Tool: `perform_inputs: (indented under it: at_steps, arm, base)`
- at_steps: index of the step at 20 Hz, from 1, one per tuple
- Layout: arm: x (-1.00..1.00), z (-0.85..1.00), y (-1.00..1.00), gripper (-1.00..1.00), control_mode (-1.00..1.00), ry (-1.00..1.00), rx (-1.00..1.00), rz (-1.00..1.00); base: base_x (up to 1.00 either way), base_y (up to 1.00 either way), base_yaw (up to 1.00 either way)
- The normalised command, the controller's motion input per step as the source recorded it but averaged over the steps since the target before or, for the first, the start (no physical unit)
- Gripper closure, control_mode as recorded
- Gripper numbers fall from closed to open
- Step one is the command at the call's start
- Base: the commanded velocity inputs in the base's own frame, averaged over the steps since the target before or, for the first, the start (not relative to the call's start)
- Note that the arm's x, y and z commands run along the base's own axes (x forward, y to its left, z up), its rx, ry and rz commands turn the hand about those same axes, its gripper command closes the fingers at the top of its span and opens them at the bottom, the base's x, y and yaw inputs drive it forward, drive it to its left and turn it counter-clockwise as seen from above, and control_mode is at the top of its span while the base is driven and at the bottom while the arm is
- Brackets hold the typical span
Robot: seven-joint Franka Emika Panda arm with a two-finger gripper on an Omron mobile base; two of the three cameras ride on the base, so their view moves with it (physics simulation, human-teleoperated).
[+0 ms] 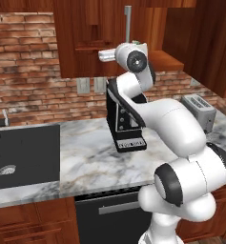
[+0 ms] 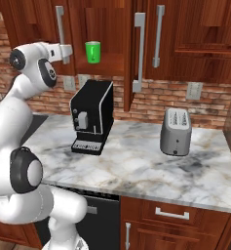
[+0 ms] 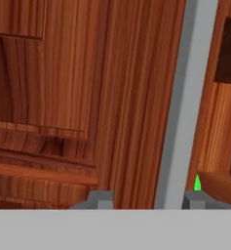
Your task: Open the cabinet directly in front. Then move the beer and the mug to the dining counter with the jar on it.
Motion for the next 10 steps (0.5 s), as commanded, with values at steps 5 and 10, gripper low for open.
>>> perform_inputs:
  at_steps: [5,10]
  arm:
    - [-0.55,0.0,1.0,1.0,-1.0,0.01,-0.05,0.0]
    - [-0.7,0.0,1.0,1.0,-1.0,0.0,-0.04,0.0]
  base:
    - [0.0,0.0,0.0]
    - [0.0,0.0,0.0]
